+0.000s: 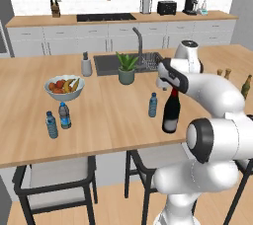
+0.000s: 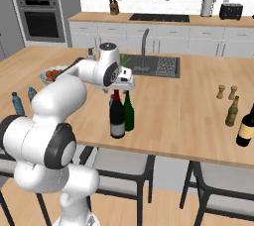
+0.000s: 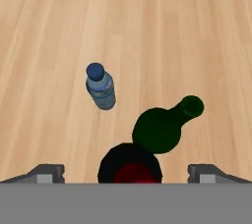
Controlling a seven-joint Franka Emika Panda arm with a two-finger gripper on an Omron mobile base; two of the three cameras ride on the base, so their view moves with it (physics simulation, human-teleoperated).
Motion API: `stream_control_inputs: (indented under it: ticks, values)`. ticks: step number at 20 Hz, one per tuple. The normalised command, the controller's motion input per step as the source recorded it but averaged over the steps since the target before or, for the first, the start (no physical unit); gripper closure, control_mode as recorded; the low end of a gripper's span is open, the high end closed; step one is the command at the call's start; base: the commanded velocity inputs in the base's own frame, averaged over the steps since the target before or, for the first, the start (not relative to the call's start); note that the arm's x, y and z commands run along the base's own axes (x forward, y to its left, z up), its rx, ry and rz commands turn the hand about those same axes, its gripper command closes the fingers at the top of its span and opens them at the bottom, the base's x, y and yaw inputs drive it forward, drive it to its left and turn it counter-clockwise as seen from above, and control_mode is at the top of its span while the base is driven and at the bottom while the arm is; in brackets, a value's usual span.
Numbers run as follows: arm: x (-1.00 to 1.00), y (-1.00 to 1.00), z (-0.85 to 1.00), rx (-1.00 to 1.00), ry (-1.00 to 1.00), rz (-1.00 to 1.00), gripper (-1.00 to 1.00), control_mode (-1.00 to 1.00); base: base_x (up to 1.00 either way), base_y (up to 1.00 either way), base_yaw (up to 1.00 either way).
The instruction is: Move the plastic bottles in the middle to the plastics group, and the glass bottles in the middle to the glass group.
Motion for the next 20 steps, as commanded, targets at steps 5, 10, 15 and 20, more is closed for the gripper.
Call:
stream_control_inputs:
  ticks: [5, 10, 15, 20]
  values:
    - [0.05, -0.08, -0.25, 0.0, 0.0, -0.03, -1.0, -1.0, 0.0, 0.0, 0.0]
    - [-0.02, -0.02, -0.26, 0.0, -0.01, -0.06, -1.0, -1.0, 0.0, 0.0, 0.0]
    - [-0.04, 0.0, -0.37, -0.01, 0.0, -0.1, 1.0, -1.0, 0.0, 0.0, 0.0]
    - [-0.21, 0.0, -0.31, 0.0, 0.0, -0.16, 1.0, -1.0, 0.0, 0.0, 0.0]
